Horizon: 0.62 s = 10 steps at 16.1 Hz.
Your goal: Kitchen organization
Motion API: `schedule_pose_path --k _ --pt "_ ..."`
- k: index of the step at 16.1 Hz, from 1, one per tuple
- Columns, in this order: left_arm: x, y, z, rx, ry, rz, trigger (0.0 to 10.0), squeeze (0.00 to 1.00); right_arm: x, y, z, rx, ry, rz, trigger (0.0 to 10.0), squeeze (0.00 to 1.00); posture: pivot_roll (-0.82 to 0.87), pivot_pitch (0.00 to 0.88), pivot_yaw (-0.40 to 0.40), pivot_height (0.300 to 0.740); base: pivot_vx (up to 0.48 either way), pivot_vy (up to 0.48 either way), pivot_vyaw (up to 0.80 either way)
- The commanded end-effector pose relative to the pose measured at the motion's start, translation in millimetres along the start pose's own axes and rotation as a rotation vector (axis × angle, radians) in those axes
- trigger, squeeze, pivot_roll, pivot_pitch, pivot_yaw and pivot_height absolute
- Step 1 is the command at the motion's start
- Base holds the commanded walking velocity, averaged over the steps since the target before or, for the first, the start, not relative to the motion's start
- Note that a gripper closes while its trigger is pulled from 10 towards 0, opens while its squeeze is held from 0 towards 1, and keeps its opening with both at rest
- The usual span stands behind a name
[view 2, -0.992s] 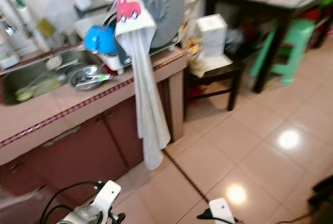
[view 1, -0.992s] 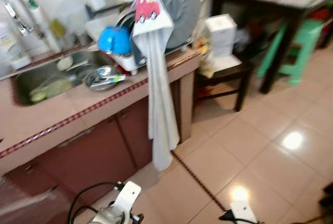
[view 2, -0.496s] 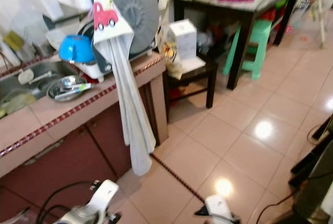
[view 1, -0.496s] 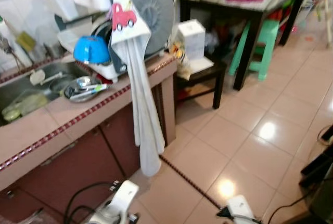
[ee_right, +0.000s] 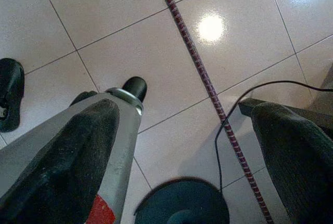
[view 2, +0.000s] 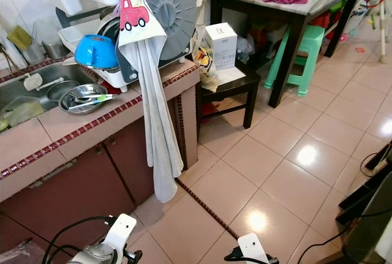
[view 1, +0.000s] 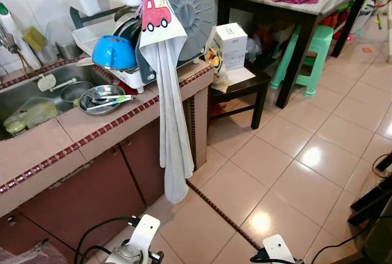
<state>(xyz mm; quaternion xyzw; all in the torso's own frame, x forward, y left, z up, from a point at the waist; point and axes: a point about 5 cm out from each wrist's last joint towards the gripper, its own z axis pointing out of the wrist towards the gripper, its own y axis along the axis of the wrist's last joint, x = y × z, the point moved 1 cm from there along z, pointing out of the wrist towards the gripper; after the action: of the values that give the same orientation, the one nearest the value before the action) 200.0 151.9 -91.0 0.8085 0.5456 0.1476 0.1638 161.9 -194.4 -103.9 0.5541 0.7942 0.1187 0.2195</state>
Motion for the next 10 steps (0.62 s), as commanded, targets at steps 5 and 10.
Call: schedule_pose_path --k 5,10 --pt "7.6 -0.3 -0.8 -0.002 0.056 -0.072 10.0 0.0 4.9 10.8 1.6 -0.02 0.017 0.015 10.0 0.0 -0.01 0.0 0.029 0.74 0.0 0.0 0.0" --pt "9.3 -4.1 -1.0 0.001 0.076 -0.198 10.0 0.0 -7.2 24.2 2.7 -0.067 -0.011 0.469 10.0 0.0 -0.01 0.0 0.056 0.74 0.0 0.0 0.0"
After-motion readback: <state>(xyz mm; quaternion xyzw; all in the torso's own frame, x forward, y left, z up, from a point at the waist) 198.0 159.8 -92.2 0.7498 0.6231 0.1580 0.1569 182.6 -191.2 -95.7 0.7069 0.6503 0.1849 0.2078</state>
